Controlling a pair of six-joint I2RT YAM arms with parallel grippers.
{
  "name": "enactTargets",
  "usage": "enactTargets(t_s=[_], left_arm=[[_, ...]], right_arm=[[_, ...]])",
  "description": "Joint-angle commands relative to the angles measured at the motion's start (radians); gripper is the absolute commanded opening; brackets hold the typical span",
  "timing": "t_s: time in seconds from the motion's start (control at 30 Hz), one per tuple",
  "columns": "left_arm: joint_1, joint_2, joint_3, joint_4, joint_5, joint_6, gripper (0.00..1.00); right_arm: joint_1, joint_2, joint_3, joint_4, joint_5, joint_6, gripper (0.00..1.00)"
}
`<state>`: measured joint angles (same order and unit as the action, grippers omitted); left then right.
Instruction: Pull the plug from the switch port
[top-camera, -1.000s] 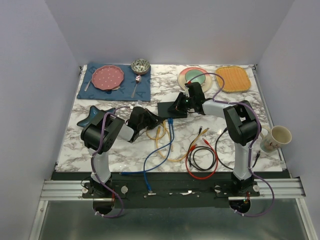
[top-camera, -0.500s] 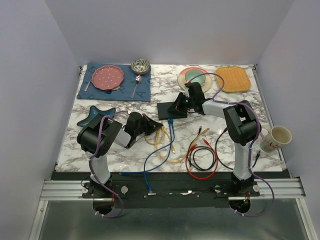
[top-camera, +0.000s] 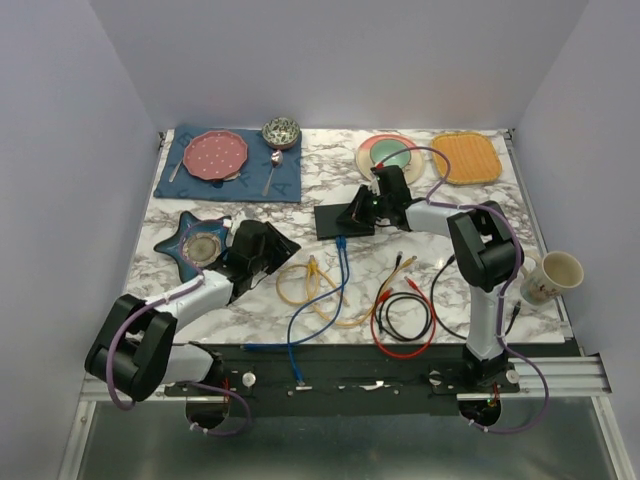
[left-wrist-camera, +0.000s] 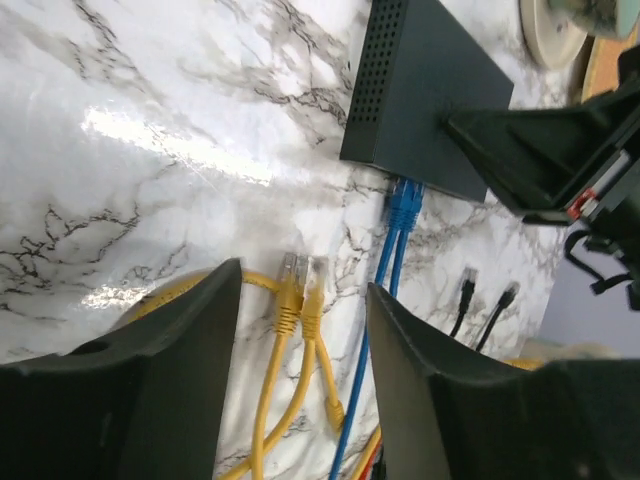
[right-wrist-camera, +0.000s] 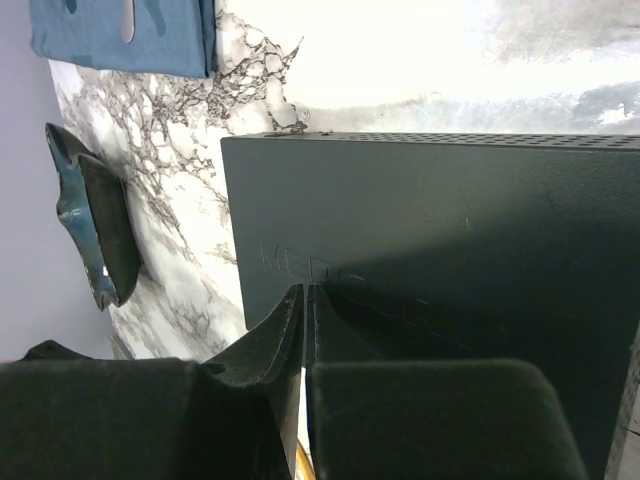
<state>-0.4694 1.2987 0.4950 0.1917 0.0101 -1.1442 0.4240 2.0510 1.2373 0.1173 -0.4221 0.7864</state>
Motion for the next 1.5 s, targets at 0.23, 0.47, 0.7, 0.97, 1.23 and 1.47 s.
enactTargets(t_s=[0.23, 0.47, 0.7, 0.97, 1.23, 1.47], left_arm=[[-0.008, 0.140, 0.195, 0.031, 0.118, 0.055, 0.66], [-0.087, 0.473, 0.292, 0.331, 0.287, -0.051, 0.51], [-0.106, 0.590, 0.347, 0.384, 0.294, -0.084, 0.50], [-0.091, 0.617, 0.320, 0.371, 0.226, -0.133, 0.49], [-0.057, 0.639, 0.177, 0.576, 0.166, -0.265, 0.47], [-0.057, 0.705, 0.195, 0.640, 0.151, -0.295, 0.47]], right_arm=[[-0.007, -0.023, -0.064, -0.077, 0.062, -0.035, 0.15], [-0.013, -0.032, -0.082, -0.093, 0.085, -0.044, 0.15], [-0.031, -0.029, -0.079, -0.107, 0.088, -0.045, 0.15], [-0.036, -0.023, -0.078, -0.107, 0.086, -0.045, 0.15], [-0.037, -0.023, -0.078, -0.107, 0.086, -0.045, 0.15], [-0.039, -0.025, -0.079, -0.105, 0.086, -0.047, 0.15]])
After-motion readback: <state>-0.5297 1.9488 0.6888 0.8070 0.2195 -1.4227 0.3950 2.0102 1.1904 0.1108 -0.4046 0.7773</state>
